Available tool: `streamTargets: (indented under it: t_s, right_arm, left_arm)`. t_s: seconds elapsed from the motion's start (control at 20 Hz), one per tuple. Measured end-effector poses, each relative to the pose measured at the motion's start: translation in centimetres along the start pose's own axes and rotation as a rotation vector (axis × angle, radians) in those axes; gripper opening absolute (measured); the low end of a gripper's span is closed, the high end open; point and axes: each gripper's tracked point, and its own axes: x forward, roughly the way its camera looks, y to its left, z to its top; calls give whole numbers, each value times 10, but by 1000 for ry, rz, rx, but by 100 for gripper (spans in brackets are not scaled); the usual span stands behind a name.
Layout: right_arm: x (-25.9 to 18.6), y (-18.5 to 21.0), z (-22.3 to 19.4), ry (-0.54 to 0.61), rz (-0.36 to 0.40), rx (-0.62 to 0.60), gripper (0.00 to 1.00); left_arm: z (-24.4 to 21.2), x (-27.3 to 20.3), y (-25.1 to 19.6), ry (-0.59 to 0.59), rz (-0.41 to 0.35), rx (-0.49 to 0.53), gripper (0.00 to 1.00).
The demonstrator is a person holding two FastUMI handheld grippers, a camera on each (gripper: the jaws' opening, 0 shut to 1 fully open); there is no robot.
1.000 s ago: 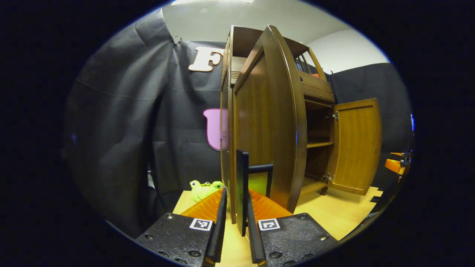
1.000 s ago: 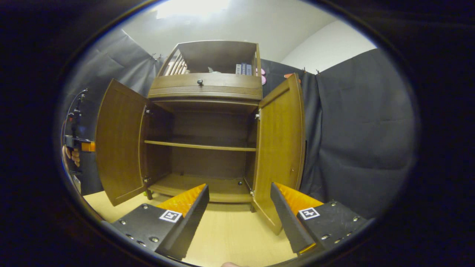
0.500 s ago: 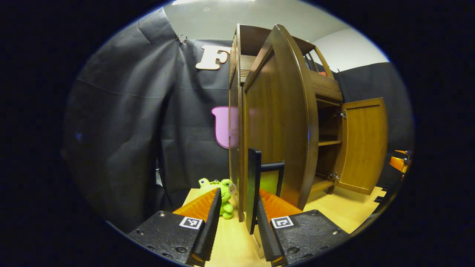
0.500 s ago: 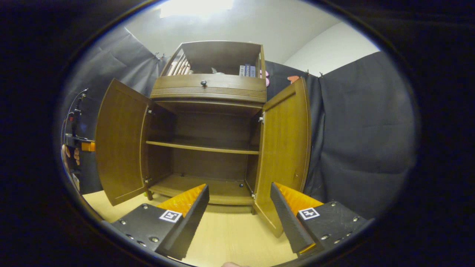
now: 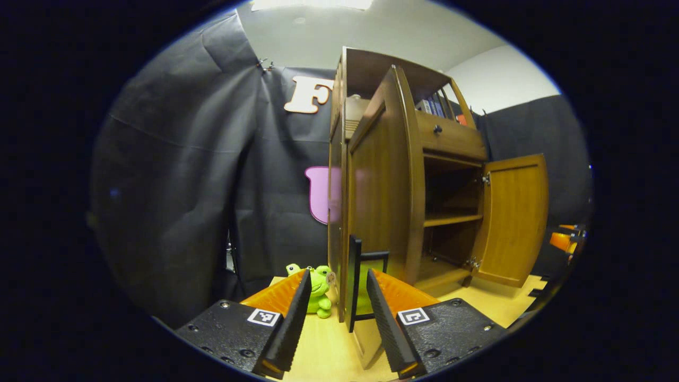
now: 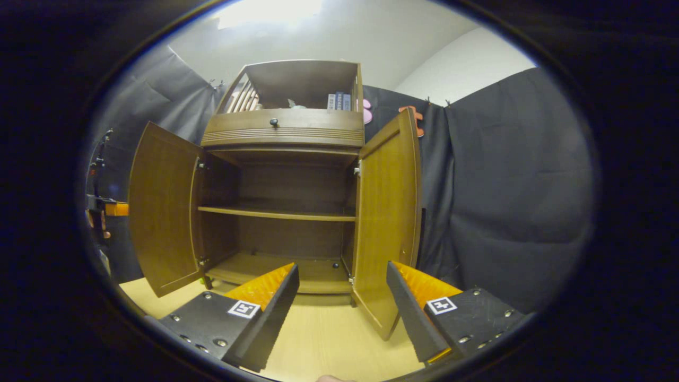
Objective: Open the right door of the double-door shoe cabinet with the right hand, and open the left door with the left hand.
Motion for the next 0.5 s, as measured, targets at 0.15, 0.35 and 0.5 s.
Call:
streamTargets:
  t_s: [0.15,0.35,0.5]
  right_arm:
    - [-2,-8,7,-10,-4,12,98]
    - [-4,-20,22,-36,-14,26,98]
    - [-5,-29,26,-47,-23,41,98]
  left_arm:
    - [21,-18,-1,-21,55,-43,69]
    - [49,-32,-34,-85,61,-22,87]
    - [64,-39,-80,-106,3,-19,93]
